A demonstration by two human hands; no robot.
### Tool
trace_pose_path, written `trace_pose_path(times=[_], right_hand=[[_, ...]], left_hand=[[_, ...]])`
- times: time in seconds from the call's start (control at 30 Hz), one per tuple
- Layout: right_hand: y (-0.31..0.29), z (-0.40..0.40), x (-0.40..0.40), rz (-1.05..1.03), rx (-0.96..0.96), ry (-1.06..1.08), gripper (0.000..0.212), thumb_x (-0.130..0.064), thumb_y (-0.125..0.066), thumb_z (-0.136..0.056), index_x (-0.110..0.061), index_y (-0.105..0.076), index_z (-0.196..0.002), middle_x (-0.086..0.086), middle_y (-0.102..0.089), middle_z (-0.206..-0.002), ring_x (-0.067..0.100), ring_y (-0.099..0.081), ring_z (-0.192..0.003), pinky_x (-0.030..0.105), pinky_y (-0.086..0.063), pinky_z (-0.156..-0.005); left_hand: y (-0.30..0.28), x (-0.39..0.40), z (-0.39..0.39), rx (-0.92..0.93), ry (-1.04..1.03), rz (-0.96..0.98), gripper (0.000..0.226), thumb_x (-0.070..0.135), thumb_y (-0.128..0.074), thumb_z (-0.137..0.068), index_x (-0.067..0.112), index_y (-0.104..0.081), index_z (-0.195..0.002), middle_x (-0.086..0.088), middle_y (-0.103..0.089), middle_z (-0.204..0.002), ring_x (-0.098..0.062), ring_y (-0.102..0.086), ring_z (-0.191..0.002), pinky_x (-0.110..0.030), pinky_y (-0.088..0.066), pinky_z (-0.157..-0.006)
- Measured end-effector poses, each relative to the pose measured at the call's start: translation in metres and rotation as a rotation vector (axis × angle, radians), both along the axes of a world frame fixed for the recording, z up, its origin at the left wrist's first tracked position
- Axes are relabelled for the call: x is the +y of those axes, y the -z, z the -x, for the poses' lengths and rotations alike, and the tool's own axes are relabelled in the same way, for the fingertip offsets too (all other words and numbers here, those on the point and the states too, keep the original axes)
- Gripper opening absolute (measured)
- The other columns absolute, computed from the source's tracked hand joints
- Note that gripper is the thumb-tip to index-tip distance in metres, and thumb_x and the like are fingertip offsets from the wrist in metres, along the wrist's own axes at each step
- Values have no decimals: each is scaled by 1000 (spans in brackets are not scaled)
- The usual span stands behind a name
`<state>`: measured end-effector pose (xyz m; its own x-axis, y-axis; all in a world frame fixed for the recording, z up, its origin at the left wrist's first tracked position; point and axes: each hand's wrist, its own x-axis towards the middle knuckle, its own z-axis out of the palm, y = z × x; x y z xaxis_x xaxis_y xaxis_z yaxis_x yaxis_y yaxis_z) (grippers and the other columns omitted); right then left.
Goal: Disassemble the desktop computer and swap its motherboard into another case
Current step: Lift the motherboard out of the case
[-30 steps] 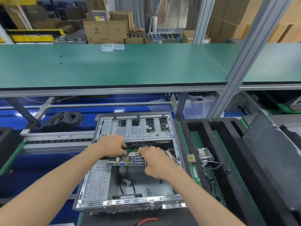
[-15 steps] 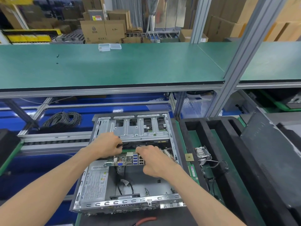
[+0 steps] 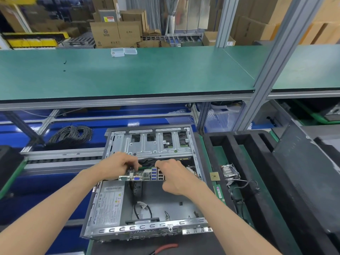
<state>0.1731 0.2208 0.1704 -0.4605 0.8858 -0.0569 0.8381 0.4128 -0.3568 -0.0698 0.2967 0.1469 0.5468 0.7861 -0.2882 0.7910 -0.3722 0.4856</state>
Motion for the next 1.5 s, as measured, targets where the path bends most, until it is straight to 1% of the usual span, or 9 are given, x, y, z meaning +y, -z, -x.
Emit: trace_pose_path(times=[0.07, 0.17, 0.3, 0.4, 0.53, 0.87, 1.07, 1.33, 1.5], right_hand=[[1, 0, 2, 8, 5, 3, 37, 6, -53, -70, -8, -50, -104, 0, -38, -71, 30, -43, -69, 30, -22, -49], [5, 2, 1, 8, 32, 13, 36, 5, -53, -70, -7, -50, -103, -2, -37, -70, 28, -41, -70, 35, -27, -57], [10, 5, -3, 16, 52, 49, 32, 6, -52, -67, -7, -49, -96, 0, -41, -71, 30, -45, -70, 35, -30, -56], [15, 10, -11, 21, 86, 70, 32, 7, -51, -67, -12, -42, -90, 0, -40, -78, 27, -41, -71, 33, -20, -54], [22, 16, -18, 31, 109, 79, 35, 5, -54, -71, -12, -44, -99, 4, -47, -93, 28, -44, -82, 34, -27, -70], [3, 12, -4, 23, 37, 32, 31, 6, -51, -73, -14, -41, -94, -1, -35, -74, 29, -38, -72, 33, -24, -58], [-3, 14, 2, 72, 17, 37, 25, 4, -51, -74, -10, -42, -92, 3, -38, -73, 28, -42, -70, 29, -20, -49], [-20, 17, 5, 135, 40, 49, 19, 1, -49, -73, -13, -36, -73, 5, -39, -73, 18, -37, -61, 29, -22, -47], [-33, 16, 8, 157, 27, 32, 15, 3, -46, -74, -10, -39, -72, 7, -42, -71, 16, -38, -61, 28, -23, -46]], left_hand=[[-8, -2, 10, 103, 93, 69, 55, 1, -50, -77, 40, -66, -111, 18, -65, -125, 0, -59, -114, -17, -46, -96], [-11, -5, 16, 177, 143, 86, 86, -9, -47, -70, 51, -53, -131, 20, -58, -134, -3, -55, -120, -24, -48, -97], [-6, -9, 13, 143, 149, 35, 89, -13, -52, -73, 48, -53, -138, 25, -52, -142, 1, -49, -129, -28, -46, -105], [-2, -10, 18, 108, 156, 15, 87, -15, -48, -75, 47, -55, -136, 27, -51, -142, 7, -42, -132, -23, -36, -112], [-3, -13, 22, 48, 134, 4, 80, -7, -41, -78, 48, -57, -133, 26, -51, -140, 7, -43, -129, -4, -25, -102], [0, -17, 23, 17, 76, 24, 86, -15, -47, -72, 50, -58, -127, 27, -58, -129, 4, -54, -120, -27, -48, -101], [9, -20, 25, -6, 33, -51, 68, -2, -64, -80, 56, -60, -118, 41, -58, -111, 16, -52, -107, -12, -42, -90], [7, -22, 31, -87, -79, 5, 61, -7, -58, -77, 44, -69, -109, 18, -69, -95, -3, -66, -86, -31, -58, -72], [1, -20, 32, -66, -92, -9, 44, -9, -50, -75, 27, -68, -94, 7, -68, -81, -14, -65, -78, -35, -54, -65]])
